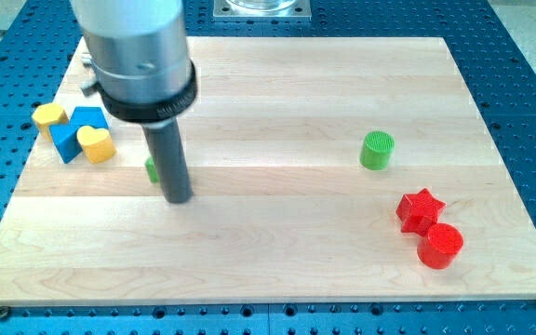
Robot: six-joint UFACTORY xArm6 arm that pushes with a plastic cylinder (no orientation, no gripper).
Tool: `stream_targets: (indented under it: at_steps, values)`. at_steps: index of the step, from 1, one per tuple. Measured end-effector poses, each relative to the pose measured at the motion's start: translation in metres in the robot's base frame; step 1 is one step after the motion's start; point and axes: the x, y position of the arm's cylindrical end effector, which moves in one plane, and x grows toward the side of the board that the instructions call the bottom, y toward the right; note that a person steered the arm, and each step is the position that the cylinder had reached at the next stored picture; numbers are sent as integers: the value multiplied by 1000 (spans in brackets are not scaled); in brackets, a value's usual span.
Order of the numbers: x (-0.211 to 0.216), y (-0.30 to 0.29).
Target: Slide the green star to the right of the heart
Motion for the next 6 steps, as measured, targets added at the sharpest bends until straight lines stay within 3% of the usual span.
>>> stream_targets:
  at_steps: [2,5,6]
  values:
    - [-51,-5]
    - [-70,-5]
    - [-81,124]
